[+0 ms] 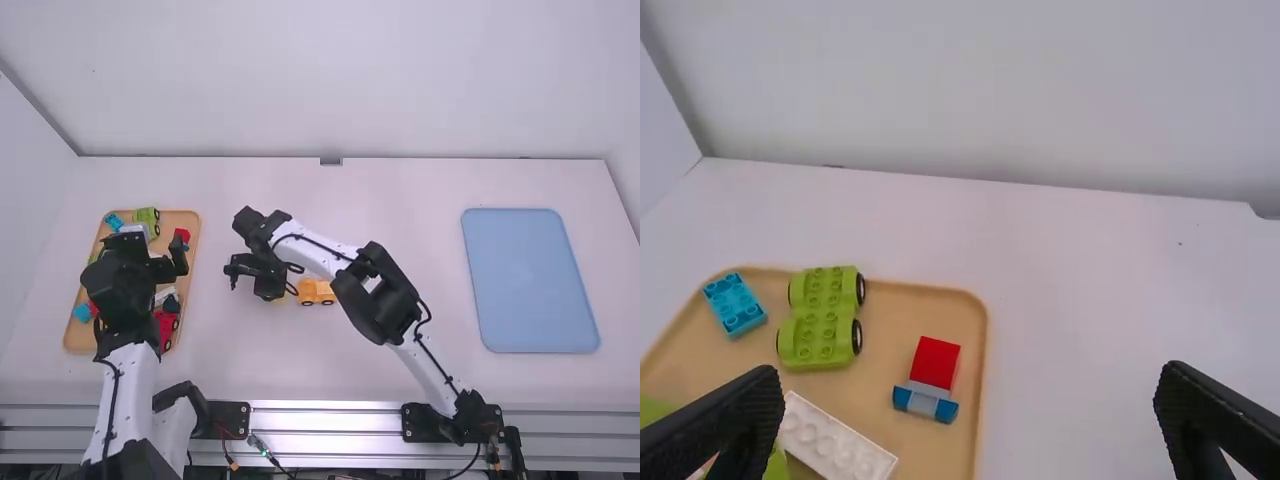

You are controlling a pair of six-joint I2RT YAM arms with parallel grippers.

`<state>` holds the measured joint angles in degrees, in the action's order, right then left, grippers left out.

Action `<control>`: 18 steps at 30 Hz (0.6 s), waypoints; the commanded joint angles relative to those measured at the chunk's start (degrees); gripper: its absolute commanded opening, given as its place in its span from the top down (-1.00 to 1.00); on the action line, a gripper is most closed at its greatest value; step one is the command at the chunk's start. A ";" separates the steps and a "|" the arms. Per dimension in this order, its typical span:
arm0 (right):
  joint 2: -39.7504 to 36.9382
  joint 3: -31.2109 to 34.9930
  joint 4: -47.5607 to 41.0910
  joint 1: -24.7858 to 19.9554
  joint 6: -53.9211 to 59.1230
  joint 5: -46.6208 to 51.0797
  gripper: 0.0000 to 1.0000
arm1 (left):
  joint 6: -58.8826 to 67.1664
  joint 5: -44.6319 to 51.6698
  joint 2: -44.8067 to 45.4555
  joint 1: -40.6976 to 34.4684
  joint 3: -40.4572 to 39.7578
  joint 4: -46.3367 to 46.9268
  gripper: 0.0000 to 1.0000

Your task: Assemble lego blocks to make yellow taxi

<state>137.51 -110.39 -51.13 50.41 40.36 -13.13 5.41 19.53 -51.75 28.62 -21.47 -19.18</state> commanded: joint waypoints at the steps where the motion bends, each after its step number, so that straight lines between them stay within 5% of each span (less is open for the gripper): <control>1: 0.83 0.59 0.42 0.22 -0.07 -0.37 -0.39 | 0.42 1.05 0.11 0.26 0.35 -0.39 -0.98; 2: 0.81 0.57 1.25 0.22 -0.28 -0.42 -0.93 | 0.70 1.36 0.11 0.26 0.35 -0.39 -0.98; 3: 0.79 0.55 1.49 0.22 -0.50 -0.42 -0.99 | 1.16 1.77 0.11 0.26 0.35 -0.39 -0.98; 14: -9.70 0.50 1.44 -7.28 -5.64 2.75 -0.98 | 20.65 27.58 -6.82 -0.17 -6.36 11.04 -0.98; 18: -17.44 8.94 8.24 -10.45 -7.34 2.60 -0.98 | 35.74 33.77 -14.29 -2.47 -12.44 22.49 -0.98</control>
<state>125.51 -104.73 -43.35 40.77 35.07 -10.96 30.02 45.80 -64.07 27.31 -31.38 2.07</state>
